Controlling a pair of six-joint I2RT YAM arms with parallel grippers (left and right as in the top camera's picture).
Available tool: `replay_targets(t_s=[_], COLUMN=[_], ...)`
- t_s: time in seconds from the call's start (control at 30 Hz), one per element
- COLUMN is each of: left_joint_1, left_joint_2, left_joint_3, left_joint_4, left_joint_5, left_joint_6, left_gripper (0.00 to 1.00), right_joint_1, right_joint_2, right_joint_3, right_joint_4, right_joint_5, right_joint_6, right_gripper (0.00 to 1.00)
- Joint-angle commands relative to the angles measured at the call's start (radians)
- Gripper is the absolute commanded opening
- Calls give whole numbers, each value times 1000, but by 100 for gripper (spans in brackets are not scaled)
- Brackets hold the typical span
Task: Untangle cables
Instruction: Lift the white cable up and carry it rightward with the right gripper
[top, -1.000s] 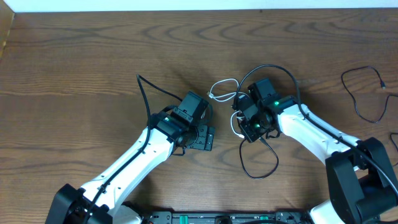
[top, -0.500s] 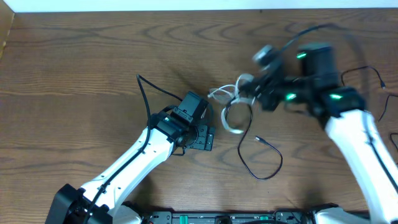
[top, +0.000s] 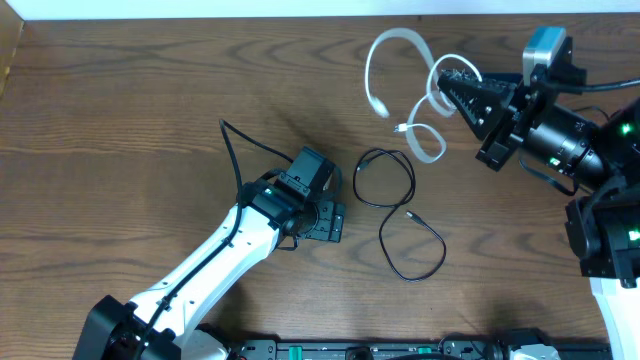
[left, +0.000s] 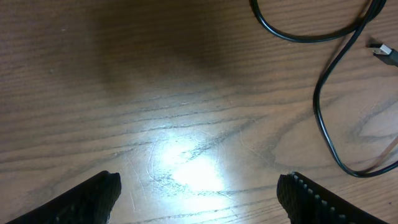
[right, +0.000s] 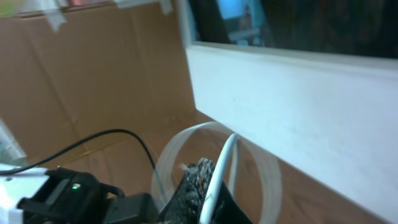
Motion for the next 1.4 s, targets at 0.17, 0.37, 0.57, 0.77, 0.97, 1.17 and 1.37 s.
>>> replay_targets(t_s=[0.17, 0.37, 0.57, 0.77, 0.97, 1.17, 1.37], left_joint_1=[6, 6, 6, 6, 6, 6, 6], left_joint_2=[-5, -6, -6, -6, -6, -6, -5], left_joint_3=[-2, -2, -2, -2, -2, -2, -2], left_joint_4=[0, 0, -1, 0, 0, 0, 0], left_joint_5=[-6, -6, -6, -6, -6, -6, -6], left_joint_6=[-13, -13, -13, -14, -28, -28, -28], left_gripper=[85, 86, 86, 86, 86, 86, 86], right_joint_1=[-3, -19, -131, -320, -457, -502, -505], right_joint_2=[47, 142, 246, 273, 267, 279, 304], right_joint_3=[6, 6, 6, 6, 6, 6, 6], right_joint_4=[-186, -361, -372, -250, -206, -212, -238], right_joint_5=[539, 1056, 1350, 1513, 1517, 1413, 1172], right_joint_6=[-47, -124, -124, -123, -97, -57, -51], right_gripper=[1, 1, 1, 1, 1, 1, 64])
